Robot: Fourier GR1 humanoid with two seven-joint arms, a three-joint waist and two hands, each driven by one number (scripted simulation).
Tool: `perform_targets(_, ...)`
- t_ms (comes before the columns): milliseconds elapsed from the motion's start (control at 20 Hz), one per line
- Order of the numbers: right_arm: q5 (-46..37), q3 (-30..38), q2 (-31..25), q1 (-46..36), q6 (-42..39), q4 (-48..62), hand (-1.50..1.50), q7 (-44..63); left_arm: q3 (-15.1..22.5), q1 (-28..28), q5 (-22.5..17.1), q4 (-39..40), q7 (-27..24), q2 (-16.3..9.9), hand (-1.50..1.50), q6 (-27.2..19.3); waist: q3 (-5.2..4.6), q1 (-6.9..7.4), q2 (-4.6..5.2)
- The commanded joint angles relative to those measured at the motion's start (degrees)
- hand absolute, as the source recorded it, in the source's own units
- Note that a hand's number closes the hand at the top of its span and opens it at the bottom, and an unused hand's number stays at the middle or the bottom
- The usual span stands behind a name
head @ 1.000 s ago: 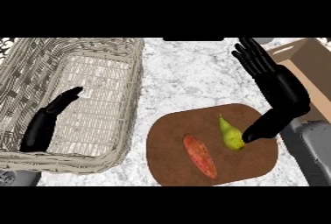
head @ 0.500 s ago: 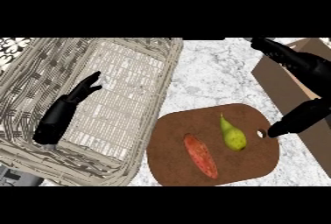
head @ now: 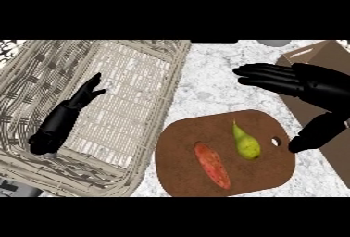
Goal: Pick the sweet potato from the cutting board and place it in the cardboard box
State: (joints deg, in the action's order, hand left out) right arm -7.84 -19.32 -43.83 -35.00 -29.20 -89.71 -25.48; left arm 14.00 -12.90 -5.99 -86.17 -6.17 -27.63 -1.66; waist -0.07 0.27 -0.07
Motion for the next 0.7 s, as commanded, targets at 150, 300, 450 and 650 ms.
perform_targets(150, -7.4, -7.4, -2.6, -0.6, -6.8, -15.3, -1.5, 10.2, -1.2, -0.7, -0.4, -2.7, 3.8, 0.4, 0.0, 0.0, 0.01, -0.78, -0.47)
perform_targets(300, -10.6, -9.9, -0.4, -1.9, -8.5, -19.5, -1.5, 18.0, -1.4, 2.4, 0.0, -1.5, -0.8, 0.1, 0.0, 1.8, -0.02, -0.19, -0.33)
perform_targets(450, -11.1, -9.2, -1.9, 2.2, -11.5, -26.4, -1.5, 23.1, -1.6, -0.6, 1.2, -1.3, 2.4, 1.5, 0.0, 1.0, 0.03, -0.94, -0.26)
perform_targets(650, -14.5, -15.3, 5.1, 3.7, -14.0, -30.0, -1.5, 34.9, -1.2, 1.4, 2.2, -3.7, 2.4, 2.0, 0.0, 1.2, 0.02, -0.2, -0.28)
